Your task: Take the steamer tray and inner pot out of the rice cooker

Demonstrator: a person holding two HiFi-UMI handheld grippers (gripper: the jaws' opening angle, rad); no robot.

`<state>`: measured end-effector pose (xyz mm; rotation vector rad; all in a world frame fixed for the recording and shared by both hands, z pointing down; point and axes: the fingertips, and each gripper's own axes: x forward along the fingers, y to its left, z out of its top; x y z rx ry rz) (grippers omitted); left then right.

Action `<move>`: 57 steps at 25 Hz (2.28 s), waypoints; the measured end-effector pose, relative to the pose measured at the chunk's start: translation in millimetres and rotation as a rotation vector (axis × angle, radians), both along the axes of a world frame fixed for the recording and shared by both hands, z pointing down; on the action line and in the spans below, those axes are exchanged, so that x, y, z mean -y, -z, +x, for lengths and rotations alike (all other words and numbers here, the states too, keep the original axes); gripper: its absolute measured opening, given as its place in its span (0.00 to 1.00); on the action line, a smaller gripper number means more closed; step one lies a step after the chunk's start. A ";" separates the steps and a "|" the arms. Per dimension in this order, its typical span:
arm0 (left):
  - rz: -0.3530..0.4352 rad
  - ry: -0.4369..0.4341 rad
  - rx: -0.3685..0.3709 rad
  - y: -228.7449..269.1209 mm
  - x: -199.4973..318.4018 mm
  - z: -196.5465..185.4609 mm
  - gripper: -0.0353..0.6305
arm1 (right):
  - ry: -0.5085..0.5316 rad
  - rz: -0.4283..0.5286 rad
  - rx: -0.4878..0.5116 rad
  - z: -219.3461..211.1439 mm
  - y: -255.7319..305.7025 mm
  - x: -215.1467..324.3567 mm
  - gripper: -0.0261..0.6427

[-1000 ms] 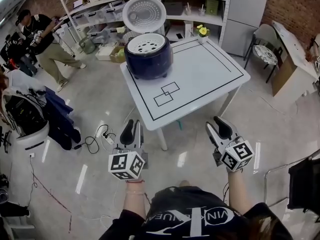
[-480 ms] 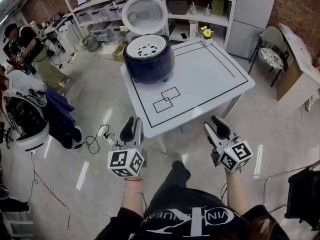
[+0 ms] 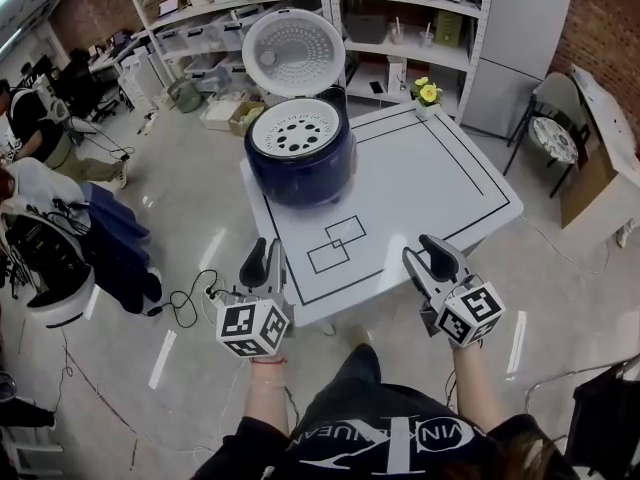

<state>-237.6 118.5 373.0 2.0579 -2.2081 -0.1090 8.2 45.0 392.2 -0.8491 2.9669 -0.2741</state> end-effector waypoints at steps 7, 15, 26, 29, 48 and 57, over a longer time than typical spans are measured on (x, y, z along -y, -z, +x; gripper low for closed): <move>0.003 0.030 0.032 13.0 71.1 -32.7 0.17 | 0.058 0.010 -0.023 -42.8 10.2 66.6 0.26; -0.007 0.075 0.061 16.2 130.2 -74.7 0.17 | 0.117 0.020 -0.041 -102.5 16.0 142.5 0.26; -0.053 0.121 0.046 15.3 184.9 -112.2 0.20 | 0.180 0.081 -0.170 -190.3 37.7 239.6 0.26; -0.069 0.130 0.046 12.0 193.2 -111.8 0.20 | 0.219 0.090 -0.283 -213.0 30.6 256.1 0.26; -0.126 0.240 0.061 17.3 201.7 -119.3 0.20 | 0.358 0.309 -1.015 -317.1 -29.4 327.2 0.32; -0.135 0.258 0.045 5.9 188.7 -124.4 0.20 | 0.363 0.379 -0.960 -323.5 -22.5 318.4 0.20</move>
